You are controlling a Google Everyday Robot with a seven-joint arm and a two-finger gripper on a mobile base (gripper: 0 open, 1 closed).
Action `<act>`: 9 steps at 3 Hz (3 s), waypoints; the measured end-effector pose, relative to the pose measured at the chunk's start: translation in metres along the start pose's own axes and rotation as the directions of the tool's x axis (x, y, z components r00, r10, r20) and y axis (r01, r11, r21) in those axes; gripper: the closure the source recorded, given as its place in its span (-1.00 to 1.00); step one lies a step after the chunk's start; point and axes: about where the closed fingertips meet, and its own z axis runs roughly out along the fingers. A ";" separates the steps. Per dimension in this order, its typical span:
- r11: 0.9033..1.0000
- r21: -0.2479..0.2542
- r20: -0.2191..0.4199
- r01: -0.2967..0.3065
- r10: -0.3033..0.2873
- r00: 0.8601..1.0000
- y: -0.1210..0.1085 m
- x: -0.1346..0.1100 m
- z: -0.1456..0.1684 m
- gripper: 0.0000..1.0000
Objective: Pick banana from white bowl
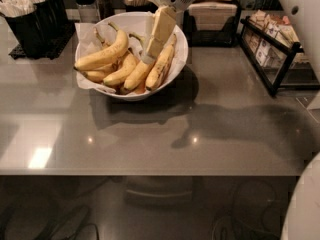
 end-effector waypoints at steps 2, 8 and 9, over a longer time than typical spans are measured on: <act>1.000 -0.028 0.043 -0.008 0.009 0.999 -0.042 0.005 0.049 -1.00; 0.997 -0.065 0.053 0.033 -0.029 0.998 -0.071 0.003 0.115 -0.96; 0.998 -0.056 0.026 0.017 -0.016 1.000 -0.072 0.014 0.128 -0.84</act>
Offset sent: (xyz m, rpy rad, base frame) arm 0.0591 0.0543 -0.0099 0.0630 0.0118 0.0517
